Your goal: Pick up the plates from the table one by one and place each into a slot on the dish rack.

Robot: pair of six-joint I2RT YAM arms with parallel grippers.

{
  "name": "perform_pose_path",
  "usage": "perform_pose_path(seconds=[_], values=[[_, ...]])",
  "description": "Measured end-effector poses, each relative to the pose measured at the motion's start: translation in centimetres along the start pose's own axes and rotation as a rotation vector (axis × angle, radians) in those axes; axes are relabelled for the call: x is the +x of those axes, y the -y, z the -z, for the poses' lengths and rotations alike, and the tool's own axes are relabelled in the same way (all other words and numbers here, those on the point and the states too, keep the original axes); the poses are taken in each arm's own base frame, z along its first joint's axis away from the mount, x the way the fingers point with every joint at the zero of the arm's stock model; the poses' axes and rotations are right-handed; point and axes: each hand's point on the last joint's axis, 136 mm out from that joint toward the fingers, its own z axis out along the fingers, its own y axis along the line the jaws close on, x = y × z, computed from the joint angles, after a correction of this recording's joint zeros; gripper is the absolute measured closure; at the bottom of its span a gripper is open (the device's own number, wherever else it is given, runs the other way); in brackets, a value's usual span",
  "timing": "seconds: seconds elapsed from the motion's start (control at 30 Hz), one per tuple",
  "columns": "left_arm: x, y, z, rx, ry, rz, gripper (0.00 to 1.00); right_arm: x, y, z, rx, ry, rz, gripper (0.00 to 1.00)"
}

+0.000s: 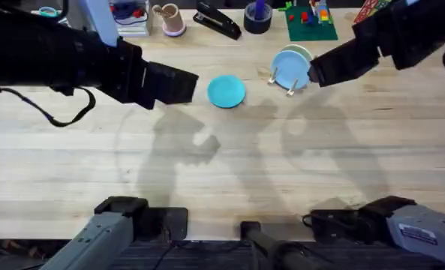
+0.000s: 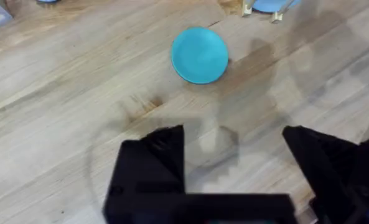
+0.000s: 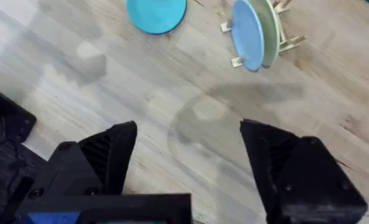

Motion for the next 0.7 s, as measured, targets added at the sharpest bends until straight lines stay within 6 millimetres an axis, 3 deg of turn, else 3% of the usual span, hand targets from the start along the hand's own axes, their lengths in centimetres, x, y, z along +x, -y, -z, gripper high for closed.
perform_pose_path(seconds=[0.03, 0.2, 0.23, 0.53, 0.7], values=[[0.0, 0.0, 0.0, -0.001, 0.002, 0.001, 0.121, 0.0, 0.0, 0.0, 0.0, 0.0, -0.003, 0.008], [-0.7, -0.1, -0.1, 0.002, 0.026, -0.008, 0.888, 0.0, 0.0, 0.0, 0.0, -0.002, -0.037, 0.008], [-0.9, -0.1, -0.2, 0.009, 0.03, -0.011, 0.937, 0.1, 0.0, 0.0, -0.001, -0.003, -0.047, 0.008], [-2.1, 0.1, -4.6, 0.203, -0.016, 0.054, 0.958, 0.3, -0.1, 0.0, -0.002, -0.013, -0.11, 0.007], [-2.9, -1.7, -6.4, 0.332, 0.012, 0.172, 0.958, 0.3, -0.1, 0.0, -0.002, -0.013, -0.126, 0.007]])
